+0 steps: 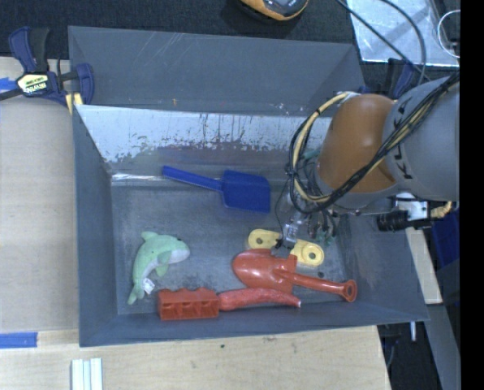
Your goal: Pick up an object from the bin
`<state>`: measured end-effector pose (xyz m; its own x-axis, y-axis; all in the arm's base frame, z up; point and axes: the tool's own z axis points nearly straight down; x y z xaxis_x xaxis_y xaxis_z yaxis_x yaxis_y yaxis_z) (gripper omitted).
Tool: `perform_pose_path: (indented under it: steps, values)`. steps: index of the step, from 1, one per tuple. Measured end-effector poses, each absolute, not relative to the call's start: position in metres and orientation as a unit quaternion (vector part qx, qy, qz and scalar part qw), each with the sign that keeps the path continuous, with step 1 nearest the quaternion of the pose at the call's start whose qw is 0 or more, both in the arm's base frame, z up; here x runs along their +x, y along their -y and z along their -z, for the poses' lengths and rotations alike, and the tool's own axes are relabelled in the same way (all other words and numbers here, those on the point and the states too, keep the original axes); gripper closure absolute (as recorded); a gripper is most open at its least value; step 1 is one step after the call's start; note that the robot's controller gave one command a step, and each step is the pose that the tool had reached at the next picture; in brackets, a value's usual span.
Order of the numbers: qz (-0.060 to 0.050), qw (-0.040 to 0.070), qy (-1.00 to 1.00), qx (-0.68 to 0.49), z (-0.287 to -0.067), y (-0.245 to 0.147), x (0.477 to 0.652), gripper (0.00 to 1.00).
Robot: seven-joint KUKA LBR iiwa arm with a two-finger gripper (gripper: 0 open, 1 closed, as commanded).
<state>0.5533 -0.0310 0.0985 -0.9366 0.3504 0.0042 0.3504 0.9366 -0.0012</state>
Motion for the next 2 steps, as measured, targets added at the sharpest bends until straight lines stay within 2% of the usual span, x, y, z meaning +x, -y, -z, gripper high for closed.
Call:
perform_pose_path:
  steps: [1,2]
  values:
    - [0.001,-0.01,0.987,-0.157,-0.072,0.025,0.555,0.0]
    - [0.001,-0.003,0.956,-0.294,-0.073,0.039,0.55,1.0]
